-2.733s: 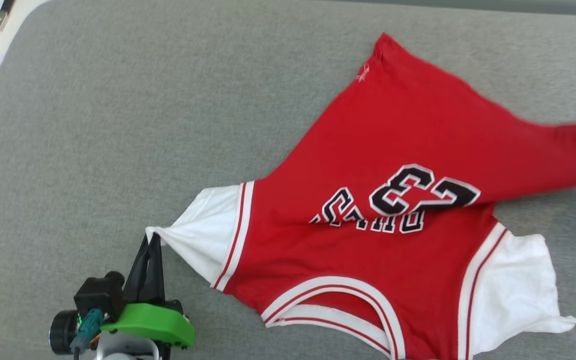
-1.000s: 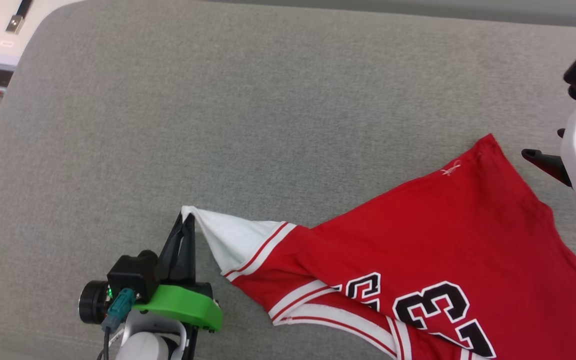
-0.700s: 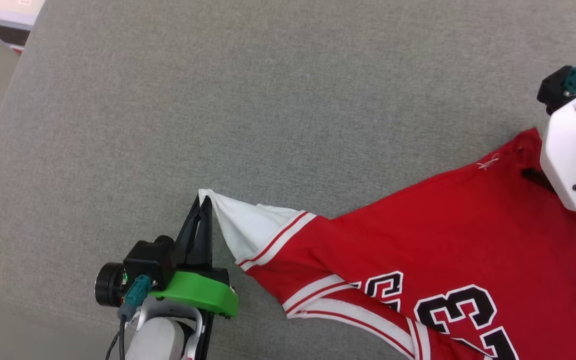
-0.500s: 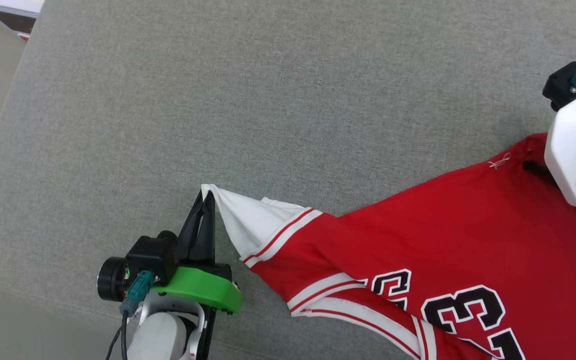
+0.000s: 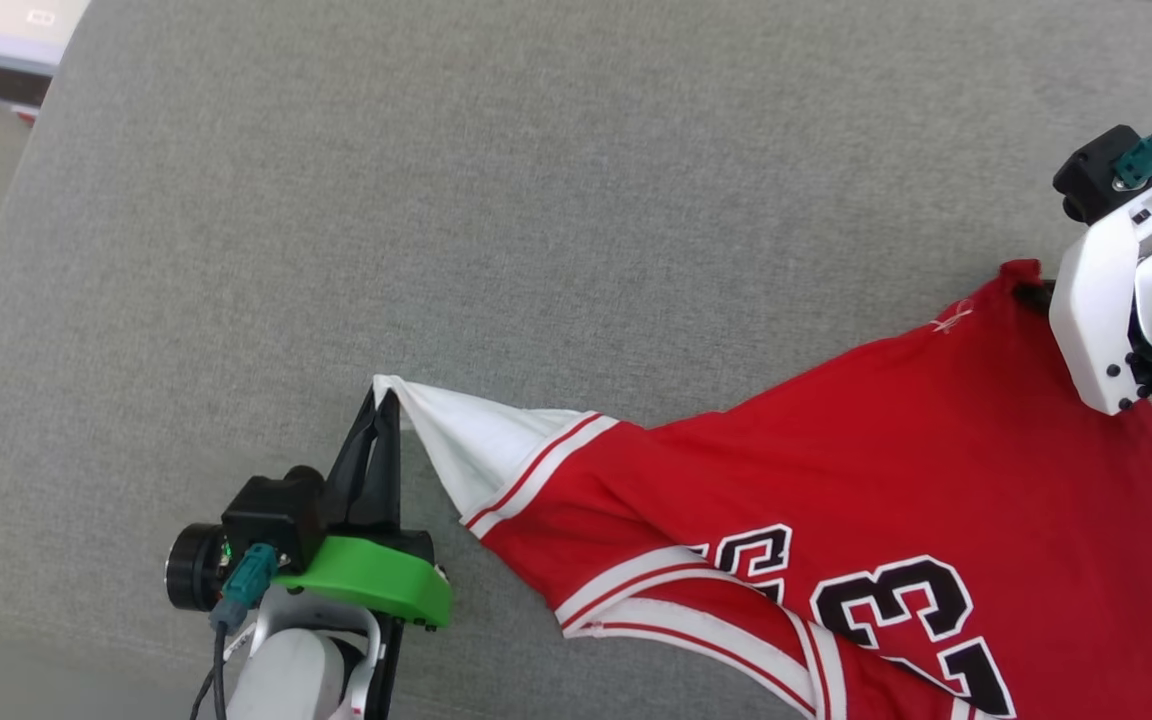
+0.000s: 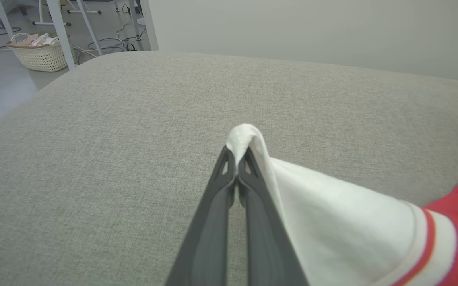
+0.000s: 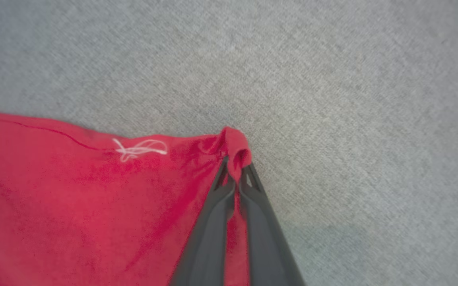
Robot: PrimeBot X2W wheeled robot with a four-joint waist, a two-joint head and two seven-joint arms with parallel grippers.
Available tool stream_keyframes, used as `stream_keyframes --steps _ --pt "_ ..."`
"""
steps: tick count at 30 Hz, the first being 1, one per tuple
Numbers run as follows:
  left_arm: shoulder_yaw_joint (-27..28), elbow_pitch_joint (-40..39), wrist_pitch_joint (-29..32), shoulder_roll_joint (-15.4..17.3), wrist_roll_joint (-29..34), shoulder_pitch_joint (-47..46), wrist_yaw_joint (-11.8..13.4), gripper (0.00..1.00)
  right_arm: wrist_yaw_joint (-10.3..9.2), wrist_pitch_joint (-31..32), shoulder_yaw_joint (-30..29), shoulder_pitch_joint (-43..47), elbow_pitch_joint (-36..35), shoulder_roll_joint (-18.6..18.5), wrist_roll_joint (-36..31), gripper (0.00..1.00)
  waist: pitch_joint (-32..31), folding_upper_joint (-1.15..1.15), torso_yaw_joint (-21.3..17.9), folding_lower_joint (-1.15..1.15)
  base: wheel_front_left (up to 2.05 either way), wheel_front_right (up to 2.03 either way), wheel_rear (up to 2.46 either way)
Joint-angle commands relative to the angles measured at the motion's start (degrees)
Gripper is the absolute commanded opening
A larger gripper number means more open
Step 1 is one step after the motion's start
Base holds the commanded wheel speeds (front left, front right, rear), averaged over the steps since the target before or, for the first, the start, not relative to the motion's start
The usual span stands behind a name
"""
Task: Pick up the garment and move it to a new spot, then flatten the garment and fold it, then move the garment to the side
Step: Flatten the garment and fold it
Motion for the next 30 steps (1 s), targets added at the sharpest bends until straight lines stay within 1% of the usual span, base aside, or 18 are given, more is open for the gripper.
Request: stream_keyframes --steps 1,7,11,14,19,22,26,30 --pt "0.6 -0.1 -0.3 0.5 0.2 0.4 -0.3 0.00 -0.03 -1.7 0.3 -0.3 -0.3 0.2 0.7 0.00 -3.3 0.00 -2.3 -0.01 0.00 0.00 0.00" --pt "2.1 -1.5 -0.3 2.9 0.4 0.2 -1.2 0.00 -0.03 -9.7 -0.8 0.0 -3.6 -1.6 3.0 0.00 -8.4 0.00 -4.9 -0.01 0.00 0.00 0.00" --pt "3.0 -4.2 0.7 4.7 0.2 -2.1 -1.6 0.00 -0.03 -14.0 -3.6 0.4 -5.4 -2.6 4.6 0.00 -11.2 0.00 -6.8 -0.01 0.00 0.00 0.00" --pt "3.5 -6.7 2.0 6.0 0.0 -5.3 -2.2 0.00 -0.03 -16.4 -6.1 0.2 -6.4 -2.9 5.1 0.00 -12.1 0.00 -7.8 -0.01 0.00 0.00 0.00" --pt "3.8 -10.0 4.6 7.8 -0.6 -14.2 -3.6 0.00 -0.03 -19.3 -10.6 -0.8 -8.1 -3.1 4.4 0.00 -12.2 0.00 -9.2 -0.01 0.00 0.00 0.00" --pt "3.9 -10.2 6.3 9.0 -1.1 -20.5 -4.5 0.00 -0.03 -20.8 -13.9 -2.1 -8.5 -3.0 3.9 0.00 -11.4 0.00 -10.0 -0.01 0.00 0.00 0.00" --pt "2.7 -9.3 8.8 10.6 -0.5 -30.7 -5.7 0.00 -0.03 -21.8 -18.5 -5.4 -8.4 -2.3 2.6 0.00 -8.8 0.00 -11.2 -0.01 0.00 0.00 0.00" --pt "1.5 -7.5 11.2 11.1 -0.5 -42.2 -6.5 0.00 -0.03 -21.8 -22.7 -10.6 -7.5 -1.3 0.7 0.00 -5.0 0.00 -11.9 -0.01 0.00 0.00 0.00"
